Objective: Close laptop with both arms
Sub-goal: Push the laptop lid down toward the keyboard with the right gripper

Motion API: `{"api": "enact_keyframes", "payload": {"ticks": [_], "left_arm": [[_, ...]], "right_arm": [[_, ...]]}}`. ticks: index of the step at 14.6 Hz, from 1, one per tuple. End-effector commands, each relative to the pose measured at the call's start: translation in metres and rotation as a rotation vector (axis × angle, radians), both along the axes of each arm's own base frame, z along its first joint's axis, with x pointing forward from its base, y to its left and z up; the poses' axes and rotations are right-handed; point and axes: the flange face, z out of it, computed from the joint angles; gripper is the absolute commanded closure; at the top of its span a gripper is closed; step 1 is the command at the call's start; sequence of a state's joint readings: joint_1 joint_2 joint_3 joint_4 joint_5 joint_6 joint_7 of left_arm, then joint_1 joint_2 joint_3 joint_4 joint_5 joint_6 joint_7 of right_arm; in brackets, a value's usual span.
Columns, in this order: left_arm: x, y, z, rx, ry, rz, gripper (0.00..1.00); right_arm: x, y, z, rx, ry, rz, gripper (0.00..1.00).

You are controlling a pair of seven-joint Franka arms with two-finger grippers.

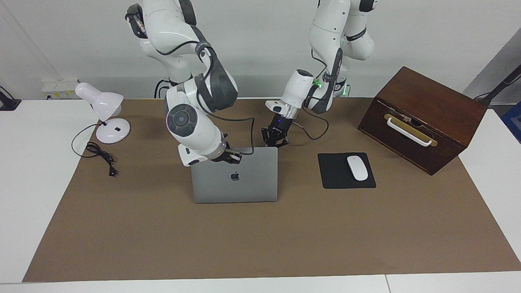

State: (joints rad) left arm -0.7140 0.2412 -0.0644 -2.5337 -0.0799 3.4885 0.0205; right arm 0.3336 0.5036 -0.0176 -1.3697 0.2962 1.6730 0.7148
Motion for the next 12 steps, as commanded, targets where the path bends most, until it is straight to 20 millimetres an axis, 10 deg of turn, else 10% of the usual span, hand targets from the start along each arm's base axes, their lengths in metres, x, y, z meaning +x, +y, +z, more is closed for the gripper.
{"api": "enact_keyframes", "payload": {"ticks": [1, 12], "left_arm": [[0.006, 0.012, -0.023, 0.040, 0.010, 0.004, 1.00], [0.008, 0.015, -0.024, 0.043, 0.011, 0.008, 1.00]], "right_arm": [[-0.027, -0.011, -0.021, 0.016, -0.017, -0.050, 1.00], [-0.044, -0.015, -0.051, 0.014, -0.064, -0.054, 1.00]]}}
